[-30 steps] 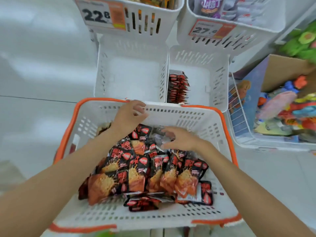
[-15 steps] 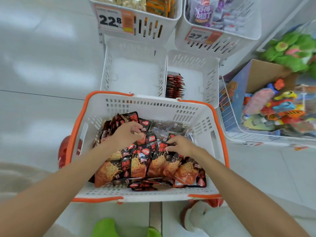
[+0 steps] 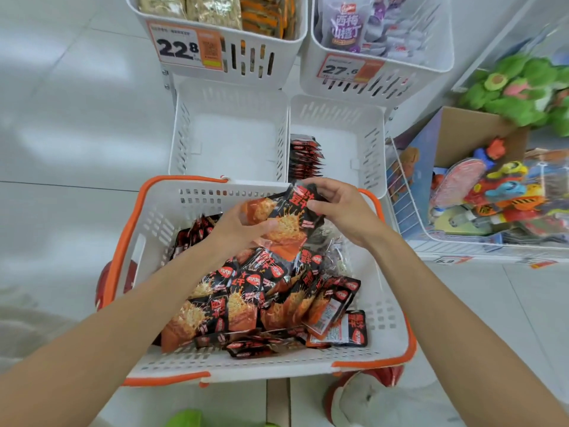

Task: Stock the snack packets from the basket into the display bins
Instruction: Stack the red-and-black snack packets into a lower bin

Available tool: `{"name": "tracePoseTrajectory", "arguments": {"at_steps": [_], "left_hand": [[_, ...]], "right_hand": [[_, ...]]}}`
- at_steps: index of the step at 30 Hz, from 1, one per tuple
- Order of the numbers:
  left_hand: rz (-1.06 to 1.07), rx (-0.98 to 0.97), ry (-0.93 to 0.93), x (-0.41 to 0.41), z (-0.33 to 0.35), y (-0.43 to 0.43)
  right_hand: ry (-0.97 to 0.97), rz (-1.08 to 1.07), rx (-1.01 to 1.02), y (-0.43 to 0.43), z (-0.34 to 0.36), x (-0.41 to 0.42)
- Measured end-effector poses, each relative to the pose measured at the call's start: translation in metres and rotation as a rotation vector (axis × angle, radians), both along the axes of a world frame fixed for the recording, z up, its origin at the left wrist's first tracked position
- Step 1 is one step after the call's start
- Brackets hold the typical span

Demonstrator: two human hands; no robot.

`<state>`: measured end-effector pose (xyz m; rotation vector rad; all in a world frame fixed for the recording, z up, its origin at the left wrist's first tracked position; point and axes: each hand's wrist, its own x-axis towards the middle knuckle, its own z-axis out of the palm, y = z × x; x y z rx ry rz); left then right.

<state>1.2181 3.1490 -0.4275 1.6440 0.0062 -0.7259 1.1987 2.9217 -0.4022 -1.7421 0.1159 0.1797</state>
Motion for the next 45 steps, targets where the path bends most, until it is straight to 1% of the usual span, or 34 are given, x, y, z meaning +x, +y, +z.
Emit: {"name": "tracePoseTrajectory", "arguments": {"at_steps": [2, 3, 5, 6, 8, 9, 11, 12, 14, 16, 18, 20, 21, 22, 23, 25, 27, 28, 30, 33, 34, 36, 37, 39, 41, 43, 45], "left_hand": [[-0.132, -0.008, 0.095, 0.001, 0.006, 0.007], [-0.199, -0.033, 0.174, 0.002, 0.009, 0.01], [-0.253, -0.081, 0.308, 0.003, 0.015, 0.014], [-0.253, -0.09, 0.329, 0.003, 0.016, 0.015], [-0.204, -0.144, 0.31, 0.004, 0.015, 0.014], [-0.153, -0.197, 0.307, 0.004, 0.014, 0.013], [-0.056, -0.302, 0.31, 0.004, 0.015, 0.011], [-0.051, -0.33, 0.307, 0.003, 0.015, 0.009], [-0.053, -0.316, 0.286, 0.001, 0.013, 0.004], [-0.053, -0.238, 0.224, -0.004, 0.01, -0.001], [-0.044, -0.165, 0.179, -0.005, 0.004, -0.003], [0.036, -0.144, 0.185, -0.004, -0.002, -0.001], [0.069, -0.152, 0.222, -0.002, -0.006, 0.003], [0.095, -0.139, 0.241, 0.0, -0.009, 0.008], [0.091, -0.128, 0.239, 0.001, -0.013, 0.013], [0.072, -0.116, 0.235, 0.0, -0.018, 0.018], [0.069, -0.104, 0.25, -0.003, -0.022, 0.019], [0.069, -0.096, 0.282, -0.005, -0.021, 0.019], [0.087, -0.101, 0.324, -0.007, -0.025, 0.021], [0.092, -0.099, 0.321, -0.008, -0.027, 0.024], [0.096, -0.099, 0.31, -0.008, -0.027, 0.025], [0.097, -0.064, 0.301, -0.009, -0.025, 0.022], [0.095, -0.04, 0.293, -0.01, -0.024, 0.021], [0.081, 0.009, 0.27, -0.012, -0.021, 0.017], [0.074, 0.02, 0.261, -0.013, -0.019, 0.014], [0.077, 0.021, 0.272, -0.013, -0.017, 0.013], [0.071, 0.012, 0.27, -0.01, -0.014, 0.01]], "right_hand": [[0.01, 0.027, -0.036, 0.002, 0.0, -0.002], [0.014, 0.043, -0.069, 0.003, 0.001, -0.003], [0.027, 0.095, -0.089, 0.009, 0.004, -0.004], [0.025, 0.12, -0.092, 0.013, 0.006, -0.004], [-0.013, 0.12, -0.129, 0.016, 0.008, -0.002], [-0.04, 0.088, -0.178, 0.017, 0.007, -0.002], [-0.055, -0.022, -0.244, 0.017, 0.004, -0.003], [-0.038, -0.092, -0.222, 0.019, 0.0, -0.004], [-0.012, -0.205, -0.198, 0.028, -0.011, -0.009], [-0.022, -0.263, -0.284, 0.038, -0.022, -0.012], [-0.012, -0.279, -0.235, 0.044, -0.025, -0.011], [0.016, -0.232, -0.123, 0.041, -0.025, -0.007], [0.037, -0.205, -0.114, 0.035, -0.028, -0.006], [0.053, -0.173, -0.171, 0.026, -0.035, -0.006], [0.077, -0.13, -0.279, 0.014, -0.046, -0.006], [0.206, 0.026, -0.503, -0.012, -0.074, -0.011], [0.388, 0.194, -0.608, -0.029, -0.105, -0.024], [0.447, 0.249, -0.65, -0.032, -0.119, -0.031], [0.475, 0.251, -0.701, -0.031, -0.133, -0.038], [0.394, 0.175, -0.7, -0.033, -0.132, -0.028], [0.383, 0.212, -0.698, -0.034, -0.127, -0.023], [0.459, 0.306, -0.681, -0.033, -0.129, -0.018], [0.486, 0.329, -0.708, -0.032, -0.131, -0.018], [0.434, 0.307, -0.726, -0.035, -0.133, -0.02], [0.307, 0.22, -0.588, -0.041, -0.116, -0.015], [0.186, 0.091, -0.457, -0.049, -0.08, -0.003], [0.1, 0.081, -0.361, -0.051, -0.031, 0.01]]}}
